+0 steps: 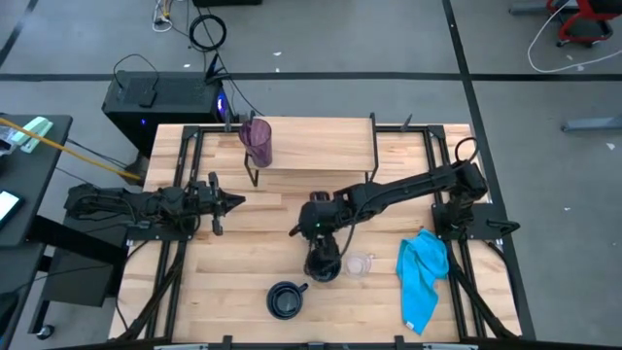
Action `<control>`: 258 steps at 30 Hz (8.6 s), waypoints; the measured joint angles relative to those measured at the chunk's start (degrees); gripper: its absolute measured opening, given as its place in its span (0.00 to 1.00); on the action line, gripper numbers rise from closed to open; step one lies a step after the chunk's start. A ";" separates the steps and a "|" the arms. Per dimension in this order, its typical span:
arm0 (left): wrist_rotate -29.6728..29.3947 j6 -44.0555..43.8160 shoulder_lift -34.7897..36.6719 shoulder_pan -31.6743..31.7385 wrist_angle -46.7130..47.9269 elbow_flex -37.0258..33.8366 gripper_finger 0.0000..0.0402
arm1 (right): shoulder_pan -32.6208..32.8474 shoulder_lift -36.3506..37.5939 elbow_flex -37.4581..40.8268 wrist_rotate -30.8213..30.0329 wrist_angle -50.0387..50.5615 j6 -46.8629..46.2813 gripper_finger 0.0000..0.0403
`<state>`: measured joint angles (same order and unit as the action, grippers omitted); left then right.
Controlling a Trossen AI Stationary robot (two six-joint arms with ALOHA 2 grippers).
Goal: Stack small to large cups/mugs on shelf
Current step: Put the brown mug on the shelf
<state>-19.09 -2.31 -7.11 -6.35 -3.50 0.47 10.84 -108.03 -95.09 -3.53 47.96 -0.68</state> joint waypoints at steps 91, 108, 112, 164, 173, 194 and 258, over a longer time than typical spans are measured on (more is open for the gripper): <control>0.00 -0.52 0.00 0.00 0.32 -0.07 0.03 | -4.32 -0.13 6.15 3.90 -10.66 13.94 0.02; 1.19 -1.08 0.00 0.02 0.43 -0.07 0.04 | -8.03 -0.17 -9.39 3.55 -0.23 9.37 0.02; 3.88 0.23 0.00 0.02 0.52 -0.08 0.03 | -9.39 -0.13 -13.73 3.25 2.33 6.73 0.02; 3.72 -7.56 0.00 -2.67 -0.55 -0.11 0.06 | -22.70 -0.02 -19.43 -0.57 7.37 21.50 0.02; 3.69 -7.54 0.00 -2.67 -0.48 -0.09 0.02 | -22.72 -0.02 -19.43 0.41 7.17 21.74 0.05; 3.69 -7.58 0.00 -2.67 -0.38 -0.09 0.03 | -22.72 -0.02 -19.40 0.81 5.99 21.87 0.10; 3.72 -7.85 -0.02 -2.67 -0.09 -0.07 0.05 | -31.35 6.86 -9.29 -2.30 13.78 12.59 0.48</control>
<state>-15.38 -10.15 -7.14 -9.02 -3.60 0.40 -20.51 -101.16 -104.38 -5.83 61.74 11.91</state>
